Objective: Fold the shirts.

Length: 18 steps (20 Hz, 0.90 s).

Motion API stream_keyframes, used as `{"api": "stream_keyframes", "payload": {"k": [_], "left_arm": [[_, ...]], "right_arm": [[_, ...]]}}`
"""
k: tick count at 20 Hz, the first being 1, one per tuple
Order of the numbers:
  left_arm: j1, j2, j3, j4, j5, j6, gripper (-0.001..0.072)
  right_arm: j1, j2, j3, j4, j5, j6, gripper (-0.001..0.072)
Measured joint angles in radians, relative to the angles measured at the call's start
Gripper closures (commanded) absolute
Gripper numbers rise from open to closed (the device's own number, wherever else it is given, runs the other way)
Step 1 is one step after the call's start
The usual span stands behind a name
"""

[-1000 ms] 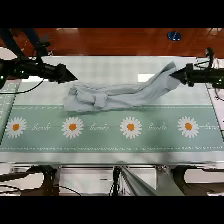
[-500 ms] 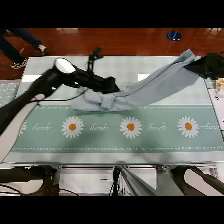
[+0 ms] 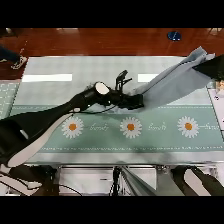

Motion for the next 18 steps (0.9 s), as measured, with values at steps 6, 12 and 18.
{"api": "stream_keyframes", "payload": {"k": [6,12,18], "left_arm": [[-0.083,-0.144,0.098,-0.206,0.028,0.084,0.0683],[0.143,-0.047,0.131,-0.277,-0.223,0.257,0.0684],[0.634,0.328,0.136,-0.293,-0.581,0.332,0.0683]], "right_arm": [[0.0,0.036,0.0,0.031,0.008,0.032,0.0686],[0.026,0.041,-0.002,-0.045,-0.001,0.056,0.0685],[0.267,0.039,-0.085,-0.154,-0.17,0.133,0.0685]]}}
